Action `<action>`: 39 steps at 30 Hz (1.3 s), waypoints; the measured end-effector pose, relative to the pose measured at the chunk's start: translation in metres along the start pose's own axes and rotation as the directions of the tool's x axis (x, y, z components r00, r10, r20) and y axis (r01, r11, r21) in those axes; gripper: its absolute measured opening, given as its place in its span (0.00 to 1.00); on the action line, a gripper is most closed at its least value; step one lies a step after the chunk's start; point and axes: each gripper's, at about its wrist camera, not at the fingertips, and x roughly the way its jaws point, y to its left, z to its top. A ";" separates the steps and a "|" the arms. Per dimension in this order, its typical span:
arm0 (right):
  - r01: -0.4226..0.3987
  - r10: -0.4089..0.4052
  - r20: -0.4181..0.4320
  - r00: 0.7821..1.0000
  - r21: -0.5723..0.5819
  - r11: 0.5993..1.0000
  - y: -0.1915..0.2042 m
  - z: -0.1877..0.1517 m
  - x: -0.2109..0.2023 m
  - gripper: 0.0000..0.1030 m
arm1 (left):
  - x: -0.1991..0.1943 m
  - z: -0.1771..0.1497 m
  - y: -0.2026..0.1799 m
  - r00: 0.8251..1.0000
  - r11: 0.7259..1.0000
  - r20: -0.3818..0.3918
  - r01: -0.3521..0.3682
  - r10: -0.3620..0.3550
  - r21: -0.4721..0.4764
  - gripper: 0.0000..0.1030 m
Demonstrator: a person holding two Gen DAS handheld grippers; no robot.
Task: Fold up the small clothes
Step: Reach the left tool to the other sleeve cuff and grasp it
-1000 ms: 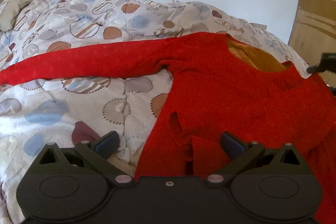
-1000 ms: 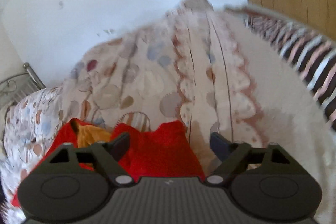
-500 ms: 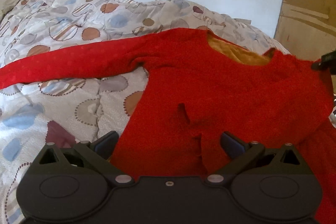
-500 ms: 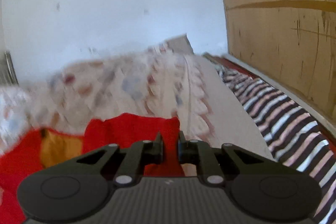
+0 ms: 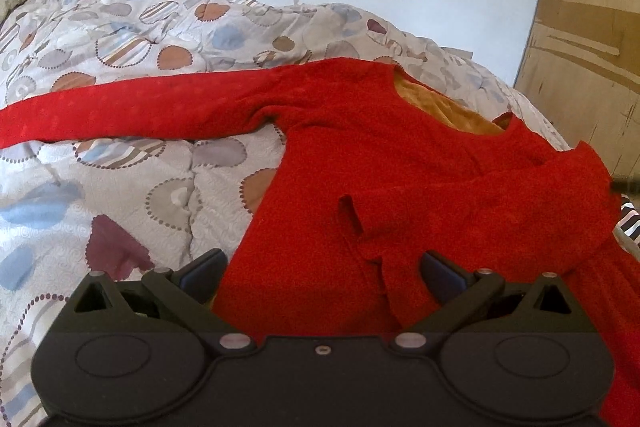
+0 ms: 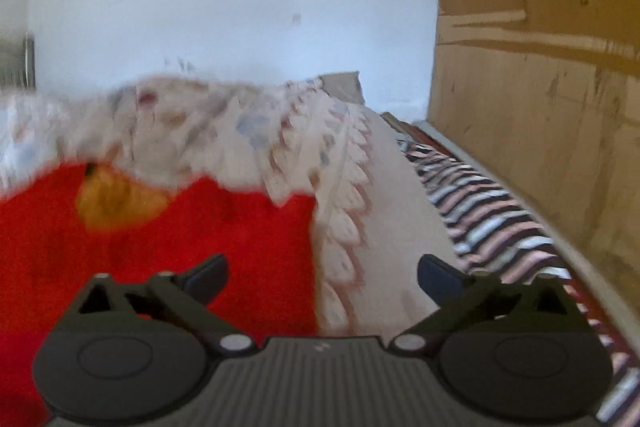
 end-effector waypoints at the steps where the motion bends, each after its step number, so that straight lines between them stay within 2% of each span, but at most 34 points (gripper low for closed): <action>1: 0.045 -0.046 -0.027 0.999 -0.023 0.999 0.002 -0.005 0.004 1.00 | -0.001 0.000 0.000 1.000 1.000 -0.004 -0.002 0.002 0.003 0.99; 3: 0.092 -0.093 -0.077 0.993 -0.011 0.996 -0.001 -0.011 0.015 1.00 | -0.005 0.002 0.000 1.000 1.000 -0.018 -0.004 0.005 0.007 0.99; 6: 0.086 -0.076 -0.112 0.991 0.091 0.992 -0.013 -0.014 0.020 1.00 | -0.019 0.004 0.007 0.999 1.000 -0.044 0.013 -0.014 -0.018 1.00; 10: 0.072 -0.055 -0.113 0.992 0.144 0.987 -0.016 -0.016 -0.001 1.00 | -0.040 0.005 0.031 0.997 0.995 -0.076 0.026 -0.033 -0.092 0.99; 13: 0.005 0.010 -0.085 0.996 0.169 0.986 -0.019 -0.021 -0.028 1.00 | -0.055 0.008 0.053 0.996 0.992 -0.083 -0.024 0.014 -0.127 0.99; 17: -0.099 0.110 -0.038 0.993 0.215 0.971 -0.011 -0.036 -0.086 1.00 | -0.074 0.014 0.099 0.993 0.980 -0.066 -0.105 0.095 -0.171 0.99; 22: -0.185 0.190 0.009 0.982 0.284 0.941 0.006 -0.058 -0.165 1.00 | -0.081 0.026 0.162 0.975 0.959 -0.055 -0.222 0.216 -0.176 1.00; 26: -0.288 0.259 0.139 0.956 0.265 0.920 0.035 -0.092 -0.231 1.00 | -0.083 0.040 0.213 0.945 0.914 -0.018 -0.321 0.328 -0.249 1.00; 29: -0.270 0.244 0.139 0.960 0.221 0.937 0.067 -0.108 -0.257 1.00 | -0.079 0.052 0.242 0.938 0.892 0.006 -0.327 0.346 -0.311 1.00; 31: -0.249 0.225 0.131 0.965 0.210 0.945 0.084 -0.113 -0.261 1.00 | -0.070 0.060 0.256 0.935 0.882 0.015 -0.329 0.355 -0.337 1.00; 33: -0.253 0.243 0.069 0.968 0.242 0.937 0.095 -0.113 -0.250 1.00 | -0.058 0.067 0.270 0.930 0.863 0.015 -0.334 0.366 -0.379 1.00; 37: -0.290 0.307 0.019 0.952 0.383 0.877 0.097 -0.112 -0.231 1.00 | -0.030 0.073 0.300 0.938 0.815 -0.023 -0.312 0.345 -0.489 0.99; 39: -0.273 0.296 0.009 0.955 0.413 0.869 0.097 -0.108 -0.226 1.00 | -0.020 0.074 0.312 0.937 0.783 -0.030 -0.308 0.347 -0.540 0.93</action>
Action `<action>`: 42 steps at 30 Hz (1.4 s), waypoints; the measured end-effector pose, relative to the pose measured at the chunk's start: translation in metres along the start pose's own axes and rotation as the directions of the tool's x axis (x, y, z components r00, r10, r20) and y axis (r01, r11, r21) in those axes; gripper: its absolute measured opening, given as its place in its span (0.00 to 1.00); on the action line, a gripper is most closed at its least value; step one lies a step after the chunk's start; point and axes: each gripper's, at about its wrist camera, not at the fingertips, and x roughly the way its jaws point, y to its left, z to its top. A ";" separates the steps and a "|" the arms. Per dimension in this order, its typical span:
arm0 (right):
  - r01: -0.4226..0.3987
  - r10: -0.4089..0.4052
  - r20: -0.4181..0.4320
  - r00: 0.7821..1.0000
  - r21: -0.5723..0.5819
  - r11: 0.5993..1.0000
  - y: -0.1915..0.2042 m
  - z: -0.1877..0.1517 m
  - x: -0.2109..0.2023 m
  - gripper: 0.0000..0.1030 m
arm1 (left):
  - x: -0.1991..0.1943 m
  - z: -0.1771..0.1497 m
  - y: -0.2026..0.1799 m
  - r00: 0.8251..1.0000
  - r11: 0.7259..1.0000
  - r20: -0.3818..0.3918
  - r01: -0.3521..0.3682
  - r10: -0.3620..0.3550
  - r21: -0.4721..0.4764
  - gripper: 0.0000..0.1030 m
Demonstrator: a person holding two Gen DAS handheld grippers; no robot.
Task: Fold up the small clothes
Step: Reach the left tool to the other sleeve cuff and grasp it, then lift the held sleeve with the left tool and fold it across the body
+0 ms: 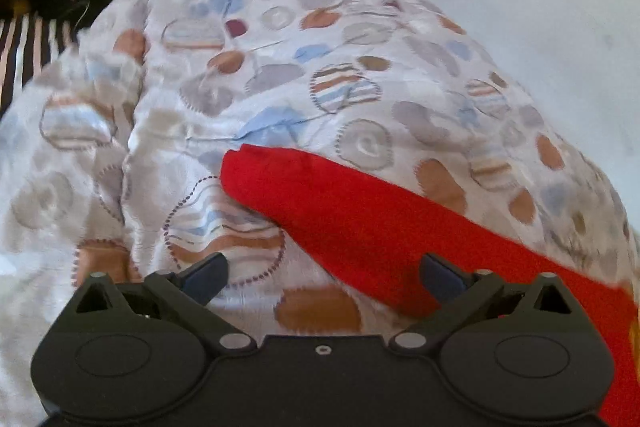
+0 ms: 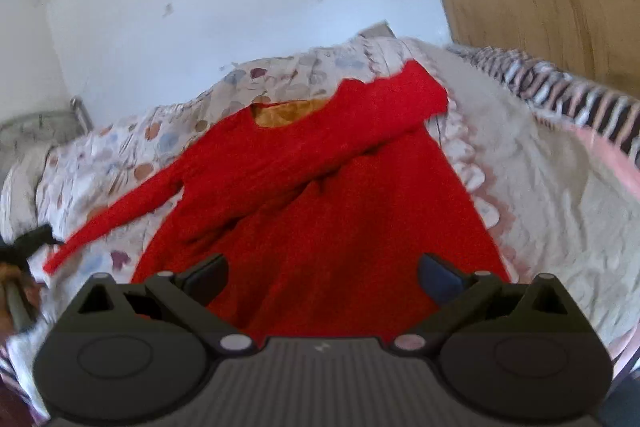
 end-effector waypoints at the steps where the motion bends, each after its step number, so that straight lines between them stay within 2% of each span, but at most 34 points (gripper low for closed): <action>1: 0.004 -0.004 -0.001 1.000 -0.008 1.000 0.001 0.001 0.001 1.00 | 0.007 0.002 0.002 1.000 1.000 -0.003 -0.006 0.006 -0.024 0.91; 4: 0.024 -0.025 -0.004 1.000 -0.054 0.998 0.006 0.001 0.004 1.00 | 0.019 0.007 0.012 0.999 0.993 0.019 -0.041 0.043 -0.109 0.74; 5: 0.029 -0.030 -0.006 1.000 -0.061 0.998 0.007 0.000 0.005 1.00 | 0.020 0.009 0.018 0.998 0.986 0.036 -0.051 0.057 -0.160 0.64; 7: 0.033 -0.034 -0.014 0.999 -0.063 0.997 0.009 -0.001 0.007 1.00 | 0.023 0.011 0.029 0.997 0.964 0.054 -0.030 0.046 -0.263 0.48; 8: 0.037 -0.038 -0.015 0.999 -0.061 0.997 0.010 -0.002 0.008 1.00 | 0.026 0.012 0.034 0.998 0.952 0.063 -0.009 0.030 -0.305 0.31; 9: 0.040 -0.041 -0.014 0.999 -0.060 0.997 0.012 -0.003 0.008 1.00 | 0.027 0.014 0.037 0.998 0.947 0.064 0.005 0.017 -0.320 0.22; 10: 0.042 -0.043 -0.014 0.999 -0.060 0.997 0.013 -0.004 0.009 1.00 | 0.029 0.015 0.037 0.998 0.948 0.061 0.010 0.010 -0.318 0.19; 12: 0.045 -0.047 -0.017 0.999 -0.062 0.997 0.014 -0.004 0.009 1.00 | 0.027 0.019 0.029 0.997 0.962 0.074 -0.001 0.022 -0.274 0.13; 15: 0.040 -0.041 -0.015 0.999 -0.073 0.996 0.014 -0.003 0.009 1.00 | 0.014 0.028 0.011 0.991 0.982 0.122 -0.024 0.047 -0.187 0.11; 17: 0.027 -0.028 -0.010 1.000 -0.075 0.997 0.014 -0.002 0.007 1.00 | -0.002 0.036 -0.005 0.983 0.993 0.182 0.014 0.007 -0.118 0.11; 19: 0.017 -0.018 -0.006 1.000 -0.073 0.997 0.012 0.000 0.006 1.00 | -0.021 0.045 -0.030 0.969 0.999 0.244 0.034 -0.032 -0.007 0.11; 21: 0.007 -0.007 0.001 1.000 -0.065 0.998 0.010 0.000 0.004 1.00 | -0.041 0.052 -0.058 0.951 0.994 0.299 0.046 -0.075 0.101 0.11; 22: 0.002 -0.001 0.006 1.000 -0.061 0.998 0.009 0.001 0.002 1.00 | -0.053 0.054 -0.074 0.939 0.985 0.323 0.070 -0.119 0.160 0.11; 25: -0.004 0.006 0.028 1.000 -0.065 0.998 0.007 0.002 -0.004 1.00 | -0.092 0.052 -0.119 0.897 0.942 0.366 0.134 -0.247 0.308 0.11; 27: -0.001 0.003 0.044 0.999 -0.066 0.998 0.005 0.004 -0.008 1.00 | -0.118 0.044 -0.150 0.866 0.901 0.367 0.190 -0.341 0.389 0.11; 30: 0.006 -0.001 0.076 0.997 -0.057 0.998 -0.003 0.008 -0.018 1.00 | -0.153 0.025 -0.190 0.809 0.812 0.311 0.310 -0.498 0.494 0.11; 33: 0.028 -0.022 0.110 0.994 -0.053 0.998 -0.012 0.011 -0.030 1.00 | -0.183 -0.007 -0.227 0.741 0.682 0.199 0.432 -0.641 0.590 0.11; 35: 0.046 -0.040 0.125 0.991 -0.046 0.998 -0.020 0.013 -0.037 1.00 | -0.196 -0.031 -0.246 0.705 0.598 0.109 0.498 -0.701 0.628 0.11; 38: 0.077 -0.072 0.140 0.987 -0.025 0.997 -0.034 0.017 -0.046 1.00 | -0.206 -0.074 -0.269 0.658 0.472 -0.031 0.571 -0.752 0.671 0.11; 41: 0.109 -0.108 0.153 0.982 0.000 0.994 -0.049 0.018 -0.057 1.00 | -0.206 -0.124 -0.285 0.625 0.360 -0.163 0.621 -0.763 0.697 0.11; 42: 0.119 -0.118 0.158 0.980 0.007 0.993 -0.054 0.019 -0.060 1.00 | -0.206 -0.139 -0.286 0.621 0.338 -0.197 0.633 -0.758 0.697 0.11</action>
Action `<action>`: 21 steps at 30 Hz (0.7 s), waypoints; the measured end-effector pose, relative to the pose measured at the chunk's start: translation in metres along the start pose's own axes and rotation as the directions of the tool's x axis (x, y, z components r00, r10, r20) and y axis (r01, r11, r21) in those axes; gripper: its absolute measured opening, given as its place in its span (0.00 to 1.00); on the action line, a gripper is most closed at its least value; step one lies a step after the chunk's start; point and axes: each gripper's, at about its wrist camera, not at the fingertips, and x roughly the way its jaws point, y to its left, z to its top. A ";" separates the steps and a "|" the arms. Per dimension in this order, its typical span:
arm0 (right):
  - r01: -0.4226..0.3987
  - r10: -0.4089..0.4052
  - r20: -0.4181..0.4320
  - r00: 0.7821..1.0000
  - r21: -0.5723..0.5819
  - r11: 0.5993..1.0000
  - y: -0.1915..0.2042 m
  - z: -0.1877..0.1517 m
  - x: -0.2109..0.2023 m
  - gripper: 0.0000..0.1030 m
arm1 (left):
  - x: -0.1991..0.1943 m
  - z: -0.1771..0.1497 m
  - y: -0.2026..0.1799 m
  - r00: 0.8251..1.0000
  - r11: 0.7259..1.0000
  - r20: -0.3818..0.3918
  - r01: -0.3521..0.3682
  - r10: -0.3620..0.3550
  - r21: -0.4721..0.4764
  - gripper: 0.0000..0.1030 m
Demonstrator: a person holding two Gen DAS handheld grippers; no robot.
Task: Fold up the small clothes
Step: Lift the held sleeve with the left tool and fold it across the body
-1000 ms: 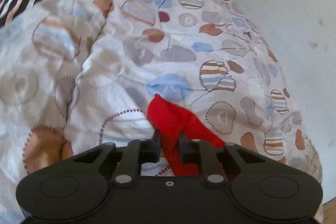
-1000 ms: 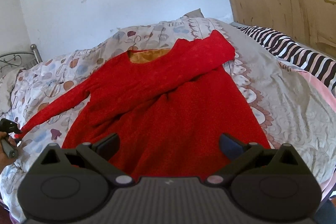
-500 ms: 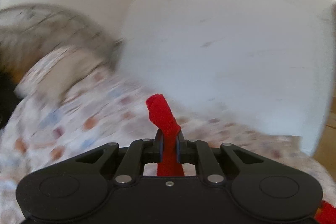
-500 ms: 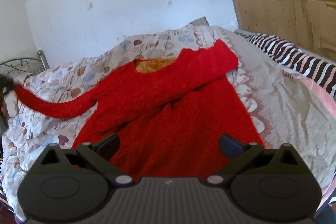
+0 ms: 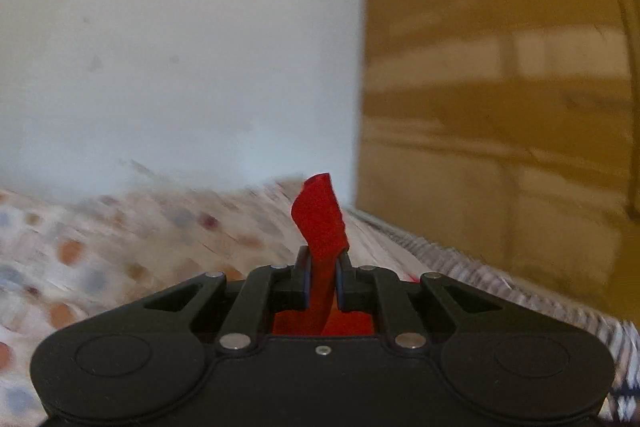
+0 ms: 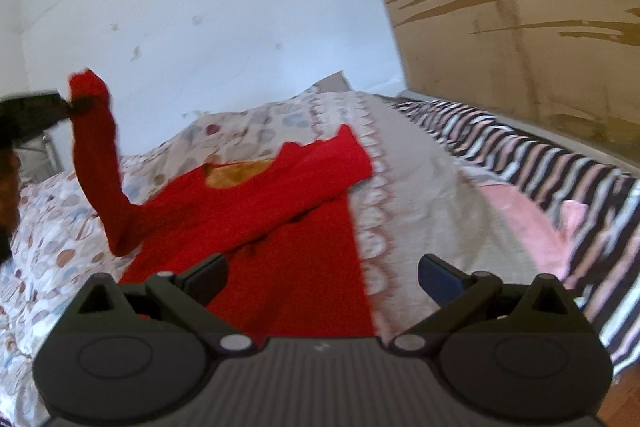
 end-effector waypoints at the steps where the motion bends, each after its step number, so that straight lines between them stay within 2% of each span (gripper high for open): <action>1: 0.012 -0.012 0.004 1.000 0.003 1.000 -0.005 0.000 -0.003 1.00 | 0.005 -0.010 -0.012 0.999 1.000 -0.031 0.028 -0.028 0.002 0.11; 3: 0.035 -0.035 0.007 0.999 0.009 0.999 -0.014 0.000 -0.007 1.00 | 0.017 -0.034 -0.028 0.992 0.997 -0.100 0.075 -0.076 -0.014 0.12; 7: 0.067 -0.067 0.004 0.998 0.025 0.997 -0.025 -0.003 -0.011 1.00 | 0.034 -0.075 -0.038 0.965 0.993 -0.235 0.104 -0.116 -0.062 0.15; 8: 0.072 -0.072 0.003 0.997 0.027 0.997 -0.027 -0.004 -0.011 1.00 | 0.035 -0.083 -0.037 0.958 0.992 -0.261 0.101 -0.117 -0.074 0.21; 9: 0.075 -0.075 0.000 0.997 0.029 0.997 -0.028 -0.004 -0.010 1.00 | 0.037 -0.090 -0.032 0.953 0.991 -0.279 0.096 -0.117 -0.089 0.34; 10: 0.077 -0.077 -0.005 0.997 0.032 0.997 -0.030 -0.005 -0.009 1.00 | 0.033 -0.094 -0.029 0.948 0.989 -0.290 0.101 -0.128 -0.106 0.41; 11: 0.077 -0.076 -0.009 0.997 0.034 0.996 -0.030 -0.007 -0.009 1.00 | 0.029 -0.098 -0.026 0.945 0.987 -0.296 0.106 -0.138 -0.121 0.55; 12: 0.072 -0.072 -0.015 0.997 0.036 0.997 -0.029 -0.007 -0.006 1.00 | 0.027 -0.099 -0.028 0.946 0.986 -0.293 0.108 -0.141 -0.126 0.70; 13: 0.067 -0.067 -0.020 0.998 0.035 0.997 -0.029 -0.008 -0.005 1.00 | 0.021 -0.102 -0.025 0.947 0.987 -0.289 0.108 -0.138 -0.117 0.76; 14: 0.058 -0.057 -0.026 0.998 0.032 0.998 -0.027 -0.008 -0.001 1.00 | 0.013 -0.103 -0.024 0.951 0.990 -0.282 0.101 -0.125 -0.098 0.82; 16: 0.029 -0.028 -0.038 0.999 0.025 0.999 -0.021 -0.008 0.005 1.00 | 0.001 -0.103 -0.022 0.960 0.996 -0.269 0.075 -0.083 -0.039 0.89; 18: -0.018 0.019 -0.055 0.998 0.020 1.000 -0.012 -0.006 0.015 1.00 | -0.011 -0.103 -0.015 0.964 1.000 -0.266 0.012 -0.004 0.029 0.97; 21: -0.115 0.117 -0.098 0.988 0.025 0.993 0.005 -0.002 0.035 1.00 | -0.022 -0.108 0.008 0.954 0.990 -0.272 -0.102 0.124 0.094 0.99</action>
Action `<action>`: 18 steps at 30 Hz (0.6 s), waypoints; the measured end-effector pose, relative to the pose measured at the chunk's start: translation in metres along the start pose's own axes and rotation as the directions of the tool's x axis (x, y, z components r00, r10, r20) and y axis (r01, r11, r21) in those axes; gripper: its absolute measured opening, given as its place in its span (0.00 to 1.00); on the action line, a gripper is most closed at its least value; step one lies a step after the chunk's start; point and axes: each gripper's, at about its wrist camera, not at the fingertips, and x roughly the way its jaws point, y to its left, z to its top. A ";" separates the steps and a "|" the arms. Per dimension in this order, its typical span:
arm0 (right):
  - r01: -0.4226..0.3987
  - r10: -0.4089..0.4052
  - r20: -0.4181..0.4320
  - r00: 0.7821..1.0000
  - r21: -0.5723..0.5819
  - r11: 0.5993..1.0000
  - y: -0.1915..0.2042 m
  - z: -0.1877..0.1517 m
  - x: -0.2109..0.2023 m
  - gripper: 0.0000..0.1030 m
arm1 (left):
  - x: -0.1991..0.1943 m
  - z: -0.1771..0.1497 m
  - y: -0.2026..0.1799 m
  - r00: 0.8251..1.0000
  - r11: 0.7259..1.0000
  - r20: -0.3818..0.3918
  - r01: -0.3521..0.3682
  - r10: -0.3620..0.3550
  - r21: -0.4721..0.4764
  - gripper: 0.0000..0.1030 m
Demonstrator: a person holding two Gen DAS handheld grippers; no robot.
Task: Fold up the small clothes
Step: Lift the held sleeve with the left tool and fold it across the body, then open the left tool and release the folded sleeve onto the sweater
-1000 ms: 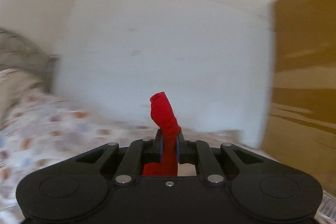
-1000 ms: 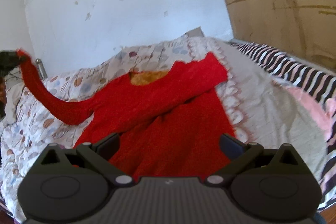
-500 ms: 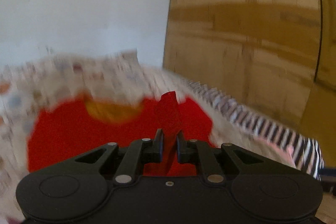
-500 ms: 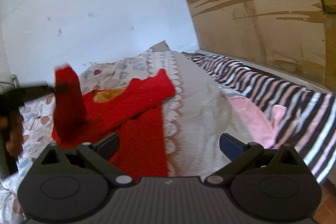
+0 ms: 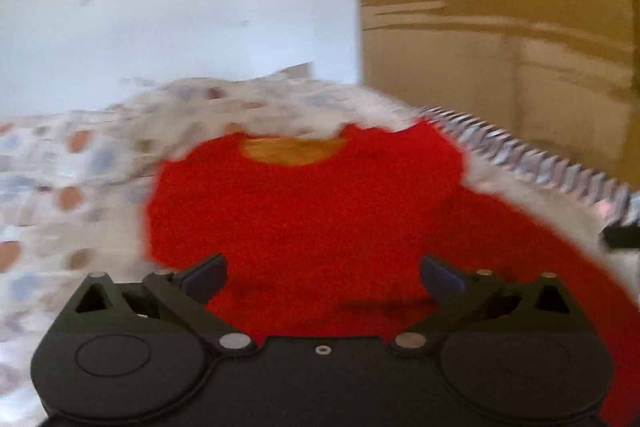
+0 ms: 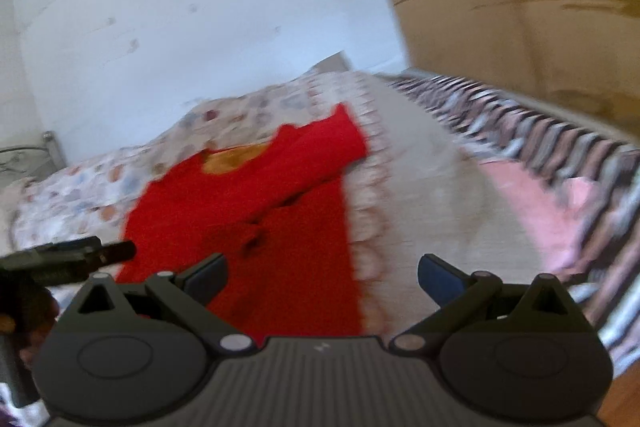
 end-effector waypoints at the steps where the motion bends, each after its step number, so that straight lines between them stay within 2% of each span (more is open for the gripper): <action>1: -0.023 0.022 -0.010 1.000 -0.008 1.000 0.005 0.002 0.007 1.00 | 0.002 -0.003 0.009 0.999 0.999 -0.019 -0.048 0.049 0.003 0.99; 2: -0.039 0.039 -0.023 0.999 -0.027 0.999 0.012 0.005 0.016 1.00 | 0.007 -0.008 0.021 0.993 0.994 -0.046 -0.106 0.106 0.001 0.99; 5: -0.049 0.043 -0.062 0.997 -0.099 0.994 0.034 0.013 0.043 0.99 | 0.022 -0.017 0.053 0.971 0.976 -0.108 -0.218 0.215 -0.014 0.99; 8: -0.049 0.032 -0.115 0.993 -0.146 0.988 0.050 0.019 0.074 0.85 | 0.038 -0.022 0.082 0.944 0.953 -0.148 -0.301 0.294 -0.024 0.99; 9: -0.048 0.025 -0.150 0.988 -0.152 0.987 0.053 0.019 0.085 0.79 | 0.044 -0.022 0.091 0.937 0.947 -0.155 -0.319 0.312 -0.023 0.99; 11: -0.060 0.024 -0.233 0.972 -0.148 0.987 0.057 0.019 0.102 0.57 | 0.054 -0.021 0.102 0.929 0.941 -0.161 -0.338 0.333 -0.006 0.99; 12: -0.068 0.030 -0.255 0.966 -0.143 0.987 0.058 0.019 0.107 0.33 | 0.056 -0.020 0.105 0.930 0.941 -0.153 -0.337 0.333 -0.001 0.99; 13: -0.076 0.036 -0.263 0.964 -0.143 0.987 0.060 0.020 0.109 0.21 | 0.058 -0.021 0.107 0.932 0.942 -0.145 -0.334 0.332 0.007 0.99; 14: -0.080 0.037 -0.264 0.964 -0.154 0.985 0.064 0.024 0.109 0.18 | 0.061 -0.020 0.108 0.936 0.945 -0.133 -0.327 0.326 0.015 0.99; 15: -0.091 0.045 -0.261 0.964 -0.170 0.981 0.067 0.030 0.108 0.11 | 0.063 -0.019 0.107 0.940 0.948 -0.122 -0.317 0.317 0.021 0.99; 17: -0.136 0.096 -0.233 0.968 -0.161 0.978 0.071 0.048 0.099 0.10 | 0.066 -0.019 0.106 0.949 0.954 -0.101 -0.298 0.299 0.032 0.99; 18: -0.166 0.134 -0.210 0.968 -0.144 0.975 0.072 0.062 0.093 0.04 | 0.069 -0.019 0.103 0.951 0.955 -0.093 -0.292 0.295 0.039 0.99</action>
